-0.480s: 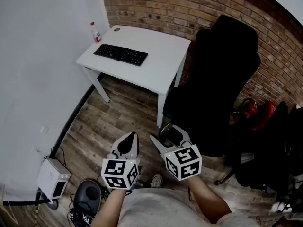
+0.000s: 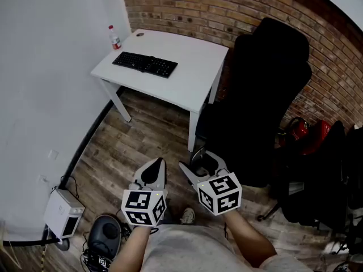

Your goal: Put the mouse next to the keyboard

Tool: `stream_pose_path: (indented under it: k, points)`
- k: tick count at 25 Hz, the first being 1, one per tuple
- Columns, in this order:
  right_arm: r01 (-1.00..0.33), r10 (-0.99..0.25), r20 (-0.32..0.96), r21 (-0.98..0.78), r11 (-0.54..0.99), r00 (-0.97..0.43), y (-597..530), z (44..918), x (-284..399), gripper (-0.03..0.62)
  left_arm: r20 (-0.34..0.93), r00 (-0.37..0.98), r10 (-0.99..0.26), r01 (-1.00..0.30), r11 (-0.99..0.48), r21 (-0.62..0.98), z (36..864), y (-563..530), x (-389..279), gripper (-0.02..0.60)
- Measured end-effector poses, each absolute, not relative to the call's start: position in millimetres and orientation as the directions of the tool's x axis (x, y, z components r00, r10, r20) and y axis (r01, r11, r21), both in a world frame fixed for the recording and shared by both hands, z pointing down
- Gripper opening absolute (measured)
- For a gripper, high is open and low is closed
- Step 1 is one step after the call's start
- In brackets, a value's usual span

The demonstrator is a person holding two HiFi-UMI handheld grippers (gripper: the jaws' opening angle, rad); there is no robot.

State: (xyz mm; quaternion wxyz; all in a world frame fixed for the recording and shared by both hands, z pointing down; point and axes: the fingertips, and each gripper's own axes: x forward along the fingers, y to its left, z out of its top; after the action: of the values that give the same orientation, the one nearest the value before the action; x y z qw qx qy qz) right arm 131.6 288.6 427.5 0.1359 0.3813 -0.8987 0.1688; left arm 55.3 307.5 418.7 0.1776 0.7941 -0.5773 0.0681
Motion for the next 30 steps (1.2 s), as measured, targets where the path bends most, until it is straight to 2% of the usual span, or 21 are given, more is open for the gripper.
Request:
stream_pose_path:
  k: [13,30]
  points:
    - [-0.742,-0.647,0.383,-0.194,0.641,-0.659,240.3,430.6,79.5,0.308,0.314,0.335,-0.888,-0.936,-0.277,0.217,421.4,257.8,2.4,-0.009]
    - [-0.823,-0.717,0.415,-0.179,0.540,-0.560,138.8,431.5,-11.4,0.308,0.308,0.460,-0.833,-0.881,-0.388,0.270,427.9,141.3,-91.4,-0.009]
